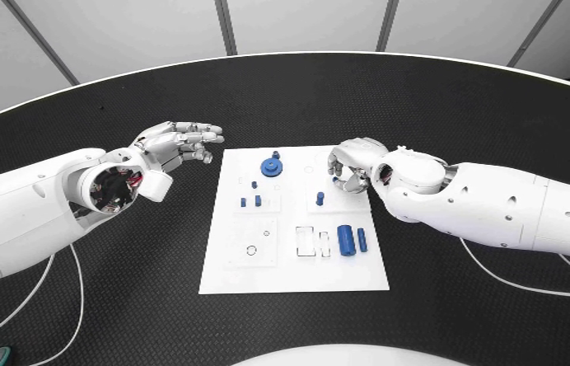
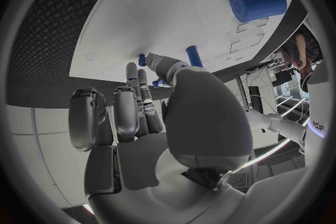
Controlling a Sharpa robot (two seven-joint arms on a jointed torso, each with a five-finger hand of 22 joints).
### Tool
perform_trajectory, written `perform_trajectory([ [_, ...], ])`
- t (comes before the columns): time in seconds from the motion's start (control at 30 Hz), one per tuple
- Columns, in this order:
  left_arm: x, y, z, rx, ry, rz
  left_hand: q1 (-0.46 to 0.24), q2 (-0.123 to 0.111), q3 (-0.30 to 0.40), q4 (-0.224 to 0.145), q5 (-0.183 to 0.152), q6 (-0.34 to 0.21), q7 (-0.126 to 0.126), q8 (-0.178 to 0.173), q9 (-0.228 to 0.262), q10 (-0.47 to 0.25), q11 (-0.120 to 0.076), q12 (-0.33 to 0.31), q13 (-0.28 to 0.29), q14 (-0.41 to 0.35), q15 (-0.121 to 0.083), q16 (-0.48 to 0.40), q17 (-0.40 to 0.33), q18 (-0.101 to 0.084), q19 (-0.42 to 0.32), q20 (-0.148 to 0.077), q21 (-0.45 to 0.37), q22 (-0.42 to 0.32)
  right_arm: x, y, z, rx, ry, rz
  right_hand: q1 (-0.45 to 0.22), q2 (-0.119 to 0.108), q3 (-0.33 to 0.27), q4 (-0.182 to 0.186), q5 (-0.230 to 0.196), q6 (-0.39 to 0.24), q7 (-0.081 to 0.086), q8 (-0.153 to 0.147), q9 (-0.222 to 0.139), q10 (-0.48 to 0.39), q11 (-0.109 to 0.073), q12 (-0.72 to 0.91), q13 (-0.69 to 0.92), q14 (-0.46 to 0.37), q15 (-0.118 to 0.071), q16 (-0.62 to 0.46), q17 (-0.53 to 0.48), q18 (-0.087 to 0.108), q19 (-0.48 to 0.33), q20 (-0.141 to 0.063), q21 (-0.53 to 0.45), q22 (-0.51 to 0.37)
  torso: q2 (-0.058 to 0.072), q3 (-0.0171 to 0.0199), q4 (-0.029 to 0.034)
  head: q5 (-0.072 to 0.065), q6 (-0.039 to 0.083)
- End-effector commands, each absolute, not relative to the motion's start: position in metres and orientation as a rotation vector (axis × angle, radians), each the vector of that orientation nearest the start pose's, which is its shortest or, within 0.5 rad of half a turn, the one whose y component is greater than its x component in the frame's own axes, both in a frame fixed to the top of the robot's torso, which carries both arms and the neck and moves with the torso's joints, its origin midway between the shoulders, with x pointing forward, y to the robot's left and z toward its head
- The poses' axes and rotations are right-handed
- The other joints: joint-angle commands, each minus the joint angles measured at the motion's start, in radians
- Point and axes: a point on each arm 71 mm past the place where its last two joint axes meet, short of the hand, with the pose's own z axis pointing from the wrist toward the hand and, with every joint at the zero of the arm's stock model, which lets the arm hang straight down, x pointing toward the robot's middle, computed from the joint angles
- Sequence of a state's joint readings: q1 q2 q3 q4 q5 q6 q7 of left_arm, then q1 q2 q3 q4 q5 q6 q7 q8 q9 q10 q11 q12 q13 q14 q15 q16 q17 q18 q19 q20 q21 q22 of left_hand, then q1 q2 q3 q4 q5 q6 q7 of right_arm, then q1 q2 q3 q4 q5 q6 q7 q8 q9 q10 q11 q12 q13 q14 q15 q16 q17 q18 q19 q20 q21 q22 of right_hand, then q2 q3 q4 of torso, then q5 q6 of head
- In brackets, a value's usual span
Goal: Assemble the parts on the task board
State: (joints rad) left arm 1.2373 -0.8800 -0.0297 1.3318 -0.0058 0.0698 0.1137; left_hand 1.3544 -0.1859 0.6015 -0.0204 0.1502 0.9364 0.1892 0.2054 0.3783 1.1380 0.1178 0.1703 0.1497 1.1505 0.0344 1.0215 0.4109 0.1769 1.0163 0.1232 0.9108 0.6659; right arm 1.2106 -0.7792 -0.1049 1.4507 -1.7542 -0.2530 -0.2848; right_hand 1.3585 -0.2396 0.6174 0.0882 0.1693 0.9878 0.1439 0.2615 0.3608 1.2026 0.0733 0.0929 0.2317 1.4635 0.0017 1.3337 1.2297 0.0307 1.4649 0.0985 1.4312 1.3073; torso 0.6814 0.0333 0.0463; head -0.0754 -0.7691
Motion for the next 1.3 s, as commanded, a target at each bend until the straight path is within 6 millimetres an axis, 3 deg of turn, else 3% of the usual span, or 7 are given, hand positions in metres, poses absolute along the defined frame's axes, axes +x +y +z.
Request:
perform_trajectory([
  [0.03,0.5168,0.2687,-0.1828,-1.176,1.730,-1.539,0.002,0.009,-0.007,-0.002,-0.003,-0.002,0.005,-0.004,-0.001,-0.005,0.000,-0.006,-0.001,-0.009,0.000,-0.003,-0.001,0.008,-0.008,-0.001,-0.004,-0.001,0.4941,-0.1941,-0.2083,-0.367,1.677,0.323,0.007,0.012,0.007,0.000,0.005,0.015,-0.004,0.012,0.004,0.015,-0.002,0.007,0.002,0.040,-0.010,-0.004,-0.001,-0.004,0.064,-0.004,0.009,0.221,0.000,0.0001,0.0003,0.000,-0.001],
  [0.67,0.5161,0.2690,-0.1827,-1.177,1.733,-1.540,0.002,0.009,-0.007,-0.002,-0.003,-0.002,0.005,-0.004,-0.001,-0.005,0.000,-0.006,-0.001,-0.009,0.000,-0.003,-0.001,0.008,-0.008,-0.001,-0.004,-0.001,0.4958,-0.1917,-0.2122,-0.393,1.717,0.310,0.010,0.020,0.005,-0.005,0.008,0.038,-0.013,0.023,0.011,0.036,-0.011,0.012,0.006,0.041,-0.018,-0.003,-0.002,-0.007,0.070,-0.011,0.025,0.227,0.000,0.0003,-0.0005,0.003,-0.005],
  [1.3,0.5157,0.2695,-0.1827,-1.178,1.735,-1.538,0.005,0.012,-0.009,-0.002,-0.003,-0.002,0.005,-0.003,-0.001,-0.006,0.000,-0.005,-0.001,-0.010,0.000,-0.005,-0.003,0.008,-0.008,-0.001,-0.007,-0.002,0.4976,-0.1905,-0.2101,-0.369,1.684,0.315,0.021,0.072,0.002,-0.016,0.011,0.074,-0.032,0.054,0.040,0.086,-0.030,0.017,0.014,0.044,-0.034,0.006,0.003,-0.014,0.081,-0.027,0.061,0.239,0.000,-0.0002,-0.0003,0.001,-0.008],
])
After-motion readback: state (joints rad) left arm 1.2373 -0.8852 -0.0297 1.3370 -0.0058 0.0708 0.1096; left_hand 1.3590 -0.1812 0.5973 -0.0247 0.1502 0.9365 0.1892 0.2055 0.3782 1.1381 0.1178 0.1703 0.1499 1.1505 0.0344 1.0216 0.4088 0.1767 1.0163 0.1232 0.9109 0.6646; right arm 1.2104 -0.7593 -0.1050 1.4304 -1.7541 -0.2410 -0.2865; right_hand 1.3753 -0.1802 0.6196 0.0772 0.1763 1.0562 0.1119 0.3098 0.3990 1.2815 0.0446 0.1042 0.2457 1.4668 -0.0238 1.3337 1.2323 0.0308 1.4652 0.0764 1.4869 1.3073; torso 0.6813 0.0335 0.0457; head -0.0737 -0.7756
